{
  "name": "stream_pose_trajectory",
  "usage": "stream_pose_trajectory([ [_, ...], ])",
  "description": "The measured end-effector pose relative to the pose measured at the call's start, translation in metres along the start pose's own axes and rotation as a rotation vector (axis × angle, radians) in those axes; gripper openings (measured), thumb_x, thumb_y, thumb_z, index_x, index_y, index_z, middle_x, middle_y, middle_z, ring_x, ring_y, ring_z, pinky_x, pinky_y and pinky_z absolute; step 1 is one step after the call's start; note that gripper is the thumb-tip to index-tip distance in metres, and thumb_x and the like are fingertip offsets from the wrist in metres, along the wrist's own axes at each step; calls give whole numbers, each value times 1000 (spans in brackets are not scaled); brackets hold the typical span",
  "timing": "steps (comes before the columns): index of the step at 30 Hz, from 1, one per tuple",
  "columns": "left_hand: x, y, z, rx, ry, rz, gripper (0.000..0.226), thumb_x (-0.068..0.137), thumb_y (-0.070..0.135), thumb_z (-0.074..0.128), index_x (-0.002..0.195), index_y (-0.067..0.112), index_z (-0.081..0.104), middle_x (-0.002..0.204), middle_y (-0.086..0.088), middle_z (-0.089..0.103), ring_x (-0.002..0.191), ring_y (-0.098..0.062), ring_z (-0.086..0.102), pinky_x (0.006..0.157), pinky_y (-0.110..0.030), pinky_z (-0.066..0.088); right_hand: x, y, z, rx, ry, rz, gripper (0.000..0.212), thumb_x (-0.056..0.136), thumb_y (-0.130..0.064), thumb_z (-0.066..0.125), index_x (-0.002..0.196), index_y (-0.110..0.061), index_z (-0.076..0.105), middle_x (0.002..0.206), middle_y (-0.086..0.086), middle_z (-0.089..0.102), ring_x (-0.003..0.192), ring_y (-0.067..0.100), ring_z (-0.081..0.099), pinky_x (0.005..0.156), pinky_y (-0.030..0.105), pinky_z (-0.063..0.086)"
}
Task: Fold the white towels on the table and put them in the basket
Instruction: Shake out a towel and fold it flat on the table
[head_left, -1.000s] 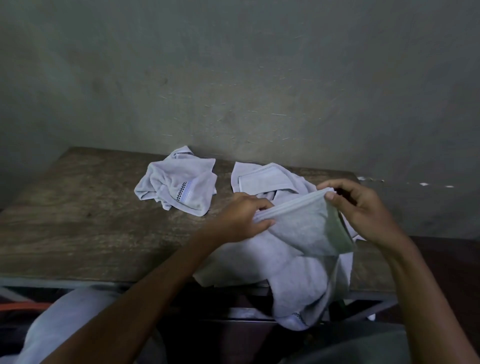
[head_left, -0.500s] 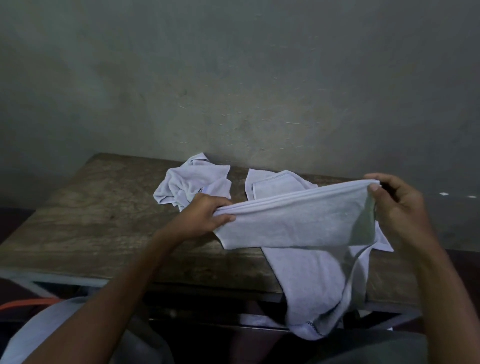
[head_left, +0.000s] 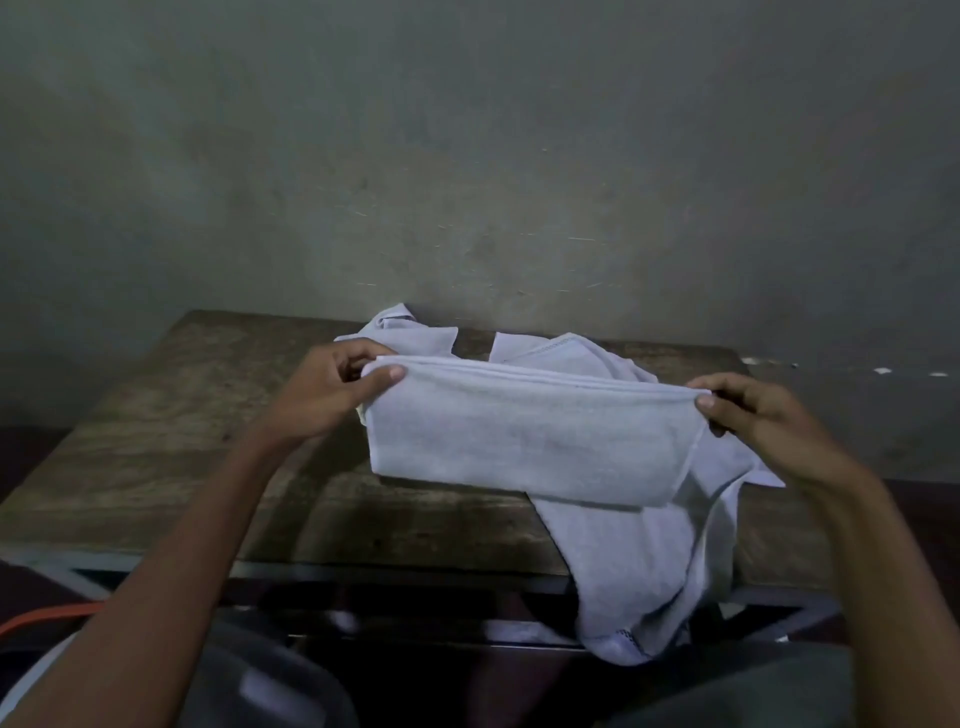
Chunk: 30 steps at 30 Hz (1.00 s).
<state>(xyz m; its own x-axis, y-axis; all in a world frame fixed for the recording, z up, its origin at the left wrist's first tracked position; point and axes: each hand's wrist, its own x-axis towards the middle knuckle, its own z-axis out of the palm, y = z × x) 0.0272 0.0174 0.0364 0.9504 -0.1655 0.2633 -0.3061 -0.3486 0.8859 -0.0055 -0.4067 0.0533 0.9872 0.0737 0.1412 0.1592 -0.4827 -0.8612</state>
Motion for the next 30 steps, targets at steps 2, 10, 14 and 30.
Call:
stream_pose_trajectory([
  [2,1,-1,-1,156,12,38,9,84,29,69,86,21,69,86,5,70,77,-4,61,69,-18,46,7,4,7,-20,108,-19,20,89,-18,62,83,-36,67,73,-19,66,69,0,56,70,17,49],
  [10,0,-4,-16,270,-103,38,21,72,52,63,77,33,67,81,16,68,72,2,59,69,-16,44,4,8,12,-74,48,-47,33,88,2,60,84,-31,64,74,-20,66,66,2,55,64,13,45],
  [14,-9,-1,-28,-54,-292,-94,42,64,50,75,86,15,72,84,-1,72,74,-4,62,68,-14,48,-11,-5,6,29,-36,-20,20,87,4,57,91,-15,64,66,-17,64,57,-1,52,59,9,44],
  [30,7,-91,36,579,-195,-124,17,86,37,64,89,21,68,75,11,64,71,-3,56,60,-19,39,28,81,61,-412,-119,219,11,93,-13,53,91,-20,61,82,-5,59,75,8,52,70,23,40],
])
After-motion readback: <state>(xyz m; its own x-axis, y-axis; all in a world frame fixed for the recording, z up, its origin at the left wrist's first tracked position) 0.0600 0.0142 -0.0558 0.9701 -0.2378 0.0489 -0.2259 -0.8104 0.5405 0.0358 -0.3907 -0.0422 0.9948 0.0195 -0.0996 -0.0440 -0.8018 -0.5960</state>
